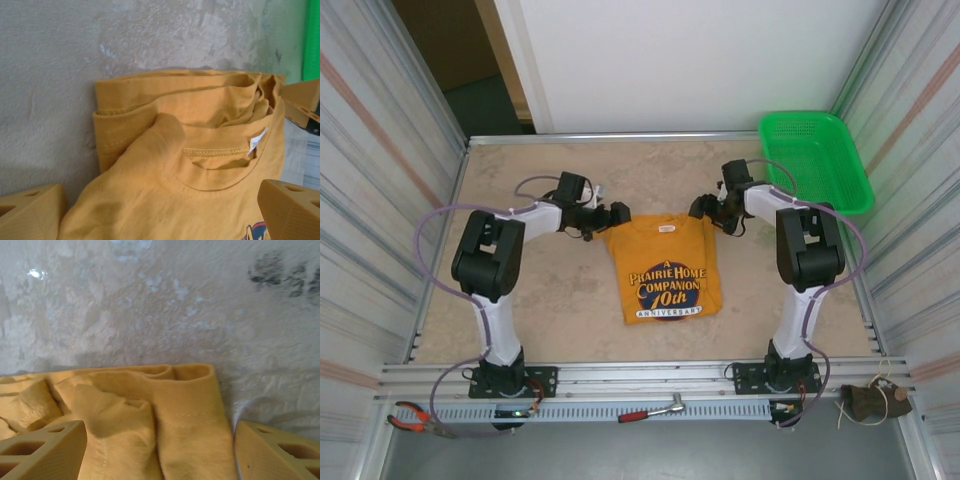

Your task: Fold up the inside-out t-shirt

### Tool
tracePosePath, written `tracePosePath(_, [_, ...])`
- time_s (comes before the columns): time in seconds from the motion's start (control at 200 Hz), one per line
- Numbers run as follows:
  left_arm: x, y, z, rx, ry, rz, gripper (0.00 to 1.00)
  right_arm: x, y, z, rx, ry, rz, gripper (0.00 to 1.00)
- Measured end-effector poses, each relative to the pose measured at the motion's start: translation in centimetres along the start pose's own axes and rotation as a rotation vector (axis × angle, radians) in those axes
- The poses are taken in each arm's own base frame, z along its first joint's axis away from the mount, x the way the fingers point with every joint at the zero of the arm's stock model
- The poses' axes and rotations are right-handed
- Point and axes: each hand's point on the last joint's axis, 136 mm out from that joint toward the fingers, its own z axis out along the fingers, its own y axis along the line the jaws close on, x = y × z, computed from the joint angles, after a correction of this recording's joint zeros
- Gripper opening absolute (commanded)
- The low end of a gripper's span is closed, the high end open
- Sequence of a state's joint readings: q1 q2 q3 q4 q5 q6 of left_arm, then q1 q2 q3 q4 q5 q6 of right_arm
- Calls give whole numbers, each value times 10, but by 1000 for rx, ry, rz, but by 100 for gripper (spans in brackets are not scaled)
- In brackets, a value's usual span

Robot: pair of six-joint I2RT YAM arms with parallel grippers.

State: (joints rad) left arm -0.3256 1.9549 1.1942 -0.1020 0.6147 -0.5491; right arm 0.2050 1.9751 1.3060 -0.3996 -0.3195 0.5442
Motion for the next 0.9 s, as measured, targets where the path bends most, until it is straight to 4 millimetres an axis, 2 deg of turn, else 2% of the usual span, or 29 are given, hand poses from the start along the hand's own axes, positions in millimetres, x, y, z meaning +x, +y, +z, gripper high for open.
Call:
tracePosePath(0.125, [5,-13,11,29,16,17,93,7,13,5,-30,11,-28,67])
tracePosePath(0.255, [13,-23,21,46,32,24,88,12,17,7,-43,17,-38,65])
tracePosePath(0.346, [12,-27,25,62,28,17,75,12,18,8,-56,23,-34,57])
tracePosePath(0.501, [9,-20,33,84,-1,-20,56,14,22,16,-100,31,-2,40])
tracePosePath(0.596, [5,-18,36,112,-22,-42,46,13,22,18,-131,31,22,24])
tracePosePath(0.656, [3,-18,41,131,-31,-52,30,15,23,22,-147,38,30,10])
tracePosePath(0.716, [2,-16,47,151,-36,-52,9,15,25,24,-167,46,43,0])
tracePosePath(0.741, [2,-15,50,156,-36,-57,0,14,25,24,-177,45,54,0])
tracePosePath(0.897, [-2,-14,55,205,-35,-70,0,11,23,24,-259,50,102,0])
